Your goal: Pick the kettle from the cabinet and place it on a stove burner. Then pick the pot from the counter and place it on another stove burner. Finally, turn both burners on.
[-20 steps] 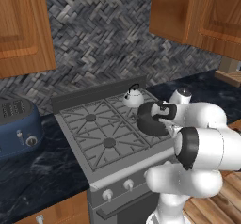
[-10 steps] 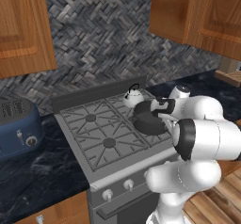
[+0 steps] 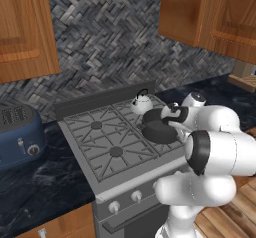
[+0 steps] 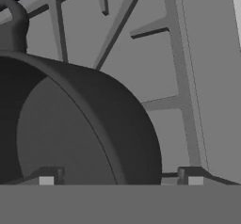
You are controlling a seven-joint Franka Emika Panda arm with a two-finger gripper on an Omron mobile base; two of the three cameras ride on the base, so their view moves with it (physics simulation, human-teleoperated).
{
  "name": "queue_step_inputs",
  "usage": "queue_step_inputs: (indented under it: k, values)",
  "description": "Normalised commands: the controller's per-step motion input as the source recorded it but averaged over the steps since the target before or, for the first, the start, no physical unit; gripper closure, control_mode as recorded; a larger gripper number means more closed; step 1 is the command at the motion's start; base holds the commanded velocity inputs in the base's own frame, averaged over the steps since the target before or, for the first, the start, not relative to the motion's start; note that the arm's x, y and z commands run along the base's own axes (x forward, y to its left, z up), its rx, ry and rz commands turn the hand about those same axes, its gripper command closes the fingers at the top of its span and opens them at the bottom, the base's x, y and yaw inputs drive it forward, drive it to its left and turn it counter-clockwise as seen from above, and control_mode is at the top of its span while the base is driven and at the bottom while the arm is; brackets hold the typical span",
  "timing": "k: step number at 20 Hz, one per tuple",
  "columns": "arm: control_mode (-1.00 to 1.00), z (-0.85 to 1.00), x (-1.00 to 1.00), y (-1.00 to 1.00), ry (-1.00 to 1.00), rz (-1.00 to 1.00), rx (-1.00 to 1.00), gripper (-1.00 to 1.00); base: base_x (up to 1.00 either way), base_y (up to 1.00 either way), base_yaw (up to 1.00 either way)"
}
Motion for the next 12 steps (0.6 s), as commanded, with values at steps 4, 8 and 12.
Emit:
queue_step_inputs:
  k: [4, 8, 12]
  values:
    - [-1.00, 0.31, -0.06, -0.02, -0.09, 0.00, 0.00, -1.00, 0.00, 0.00, 0.00]
    - [-1.00, 0.37, -0.05, -0.04, -0.07, -0.01, 0.00, -1.00, 0.00, 0.00, 0.00]
    - [-1.00, 0.33, -0.12, -0.05, -0.04, 0.00, 0.00, -1.00, 0.00, 0.00, 0.00]
